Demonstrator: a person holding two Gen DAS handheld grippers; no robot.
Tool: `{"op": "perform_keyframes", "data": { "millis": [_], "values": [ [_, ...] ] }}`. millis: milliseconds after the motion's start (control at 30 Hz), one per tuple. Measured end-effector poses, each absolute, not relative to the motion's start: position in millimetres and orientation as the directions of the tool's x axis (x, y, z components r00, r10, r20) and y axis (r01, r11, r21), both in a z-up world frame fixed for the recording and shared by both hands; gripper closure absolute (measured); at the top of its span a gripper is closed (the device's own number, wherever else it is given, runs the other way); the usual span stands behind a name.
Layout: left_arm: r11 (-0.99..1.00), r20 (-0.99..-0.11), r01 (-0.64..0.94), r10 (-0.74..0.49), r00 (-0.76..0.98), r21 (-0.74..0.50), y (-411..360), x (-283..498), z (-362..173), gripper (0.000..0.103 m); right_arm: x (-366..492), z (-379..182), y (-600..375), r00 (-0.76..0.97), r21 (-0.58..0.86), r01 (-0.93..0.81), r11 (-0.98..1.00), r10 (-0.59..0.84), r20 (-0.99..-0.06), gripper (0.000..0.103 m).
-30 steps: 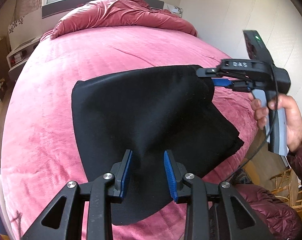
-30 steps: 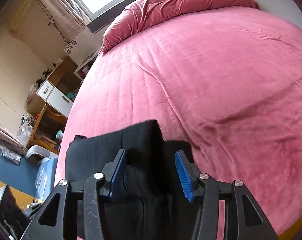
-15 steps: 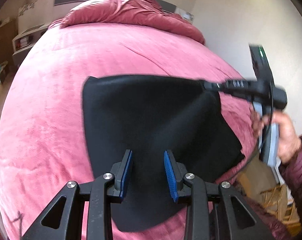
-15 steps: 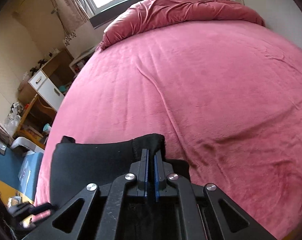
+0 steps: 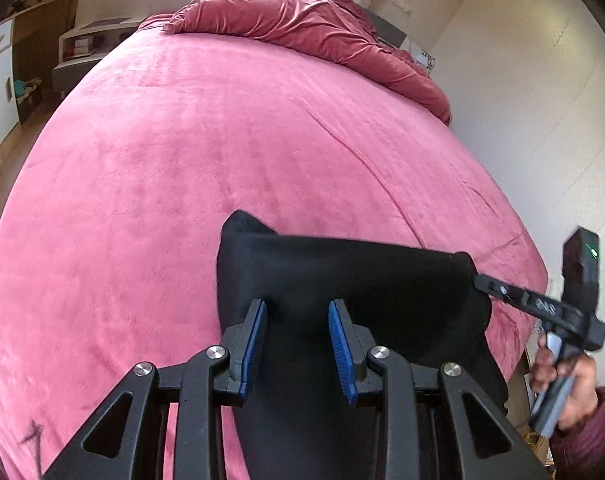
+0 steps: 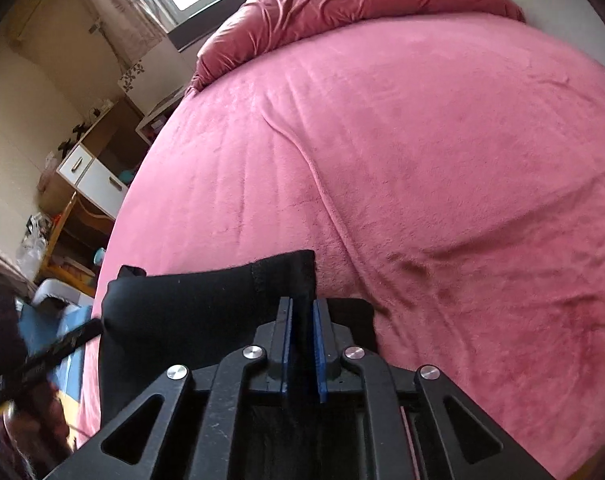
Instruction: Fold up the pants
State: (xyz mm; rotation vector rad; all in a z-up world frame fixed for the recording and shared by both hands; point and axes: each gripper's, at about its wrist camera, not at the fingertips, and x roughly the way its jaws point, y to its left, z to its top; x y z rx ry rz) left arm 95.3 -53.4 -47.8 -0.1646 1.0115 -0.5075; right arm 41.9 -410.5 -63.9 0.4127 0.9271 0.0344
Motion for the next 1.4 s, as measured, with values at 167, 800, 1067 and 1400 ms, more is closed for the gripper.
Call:
{"op": "perform_keyframes", "data": {
  "millis": [167,800,1067,1400],
  "values": [
    [0.878,-0.776,0.352,-0.461,0.431,-0.326,-57.7,100.7,-52.1,0.07,16.3,-60.5,-405.4,0.583,0.408,0.079,0.91,0.289,-0.759,0.072],
    [0.883,-0.801,0.343,-0.445,0.4,-0.319,-74.2,108.3,-69.8,0.07,-72.0,-94.2,-432.0,0.54,0.404,0.248,0.88,0.221,-0.812,0.099],
    [0.88,-0.776,0.364,-0.451,0.441,-0.305,-59.8,84.7,-53.0,0.07,-101.2,-74.7,-388.7,0.551,0.57,0.155,0.807,0.408,-0.728,0.064],
    [0.874,-0.767,0.408,-0.446,0.46,-0.264,-52.6,50.2,-46.5,0.07,-89.3,-108.8,-378.5,0.585,0.721,0.291,0.629,0.479,-0.654,0.056]
  ]
}}
